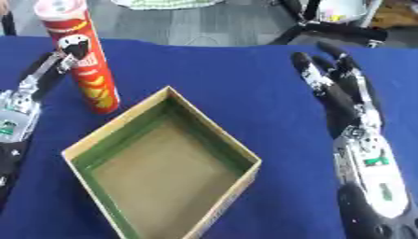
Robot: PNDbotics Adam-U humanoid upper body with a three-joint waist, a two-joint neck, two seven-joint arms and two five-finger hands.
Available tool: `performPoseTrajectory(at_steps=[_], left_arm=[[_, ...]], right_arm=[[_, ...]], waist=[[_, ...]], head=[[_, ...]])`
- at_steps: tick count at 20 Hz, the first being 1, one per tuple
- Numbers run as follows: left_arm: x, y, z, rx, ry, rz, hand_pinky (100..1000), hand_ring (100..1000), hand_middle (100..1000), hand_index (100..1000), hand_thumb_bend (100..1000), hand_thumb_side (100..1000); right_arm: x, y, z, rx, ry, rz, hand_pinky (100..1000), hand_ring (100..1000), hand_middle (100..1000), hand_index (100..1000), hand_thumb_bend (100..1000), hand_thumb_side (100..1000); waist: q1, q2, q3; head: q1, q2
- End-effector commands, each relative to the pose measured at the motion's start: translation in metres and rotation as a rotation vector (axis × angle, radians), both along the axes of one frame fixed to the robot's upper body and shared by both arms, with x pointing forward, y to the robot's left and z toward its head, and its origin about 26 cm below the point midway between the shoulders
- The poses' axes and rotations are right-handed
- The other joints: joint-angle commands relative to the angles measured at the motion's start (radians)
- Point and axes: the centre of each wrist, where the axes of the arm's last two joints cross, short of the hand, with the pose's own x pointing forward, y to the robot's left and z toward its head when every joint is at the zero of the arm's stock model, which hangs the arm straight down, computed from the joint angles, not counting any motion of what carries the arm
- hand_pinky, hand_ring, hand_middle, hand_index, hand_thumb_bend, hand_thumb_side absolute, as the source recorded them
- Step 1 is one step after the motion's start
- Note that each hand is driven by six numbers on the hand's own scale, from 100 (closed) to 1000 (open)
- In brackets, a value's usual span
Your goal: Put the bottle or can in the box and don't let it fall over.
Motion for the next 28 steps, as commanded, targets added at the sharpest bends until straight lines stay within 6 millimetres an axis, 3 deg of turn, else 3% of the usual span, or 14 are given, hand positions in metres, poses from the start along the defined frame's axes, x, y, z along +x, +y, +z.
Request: performPoseTrajectory(at_steps=[1,6,10,15,23,28], left_arm=[[0.0014,0.0004,0.0155,0.007,-0.036,0.008,1000,883,733,934,741,925],[0.0018,-0.0017,0.016,0.011,-0.038,0.005,1000,881,727,921,659,893],[0.0018,-0.0027,0.016,0.007,-0.043,0.004,1000,873,715,883,539,848],[0.0014,-0.0042,0.0172,0.001,-0.054,-0.006,1000,861,690,768,342,780],[0.0014,-0.0055,0.017,-0.019,-0.065,-0.002,1000,833,642,638,108,695],[0.0013,-0.0064,0.0171,-0.046,-0.073,0.015,1000,811,611,557,100,595]], right_arm=[[-0.002,0.0012,0.0125,-0.001,-0.044,0.014,765,961,1000,807,630,306],[-0.0019,0.0027,0.013,0.0,-0.045,0.018,765,961,1000,807,626,306],[-0.0019,0.0029,0.013,0.0,-0.045,0.019,766,961,1000,807,624,307],[-0.0016,0.0022,0.0122,0.004,-0.041,0.015,766,961,1000,808,621,307],[-0.0017,0.0026,0.0116,0.01,-0.04,0.015,767,962,1000,809,614,309],[-0.0019,0.0032,0.0111,0.012,-0.038,0.017,768,962,1000,810,608,312]], waist=[[0.003,-0.014,-0.002],[0.001,-0.013,-0.005],[0.001,-0.013,-0.004],[0.001,-0.013,-0.004],[0.001,-0.014,-0.007],[0.002,-0.014,-0.009]], head=[[0.006,-0.015],[0.008,-0.017],[0.008,-0.016],[0.008,-0.015],[0.011,-0.021],[0.012,-0.023]])
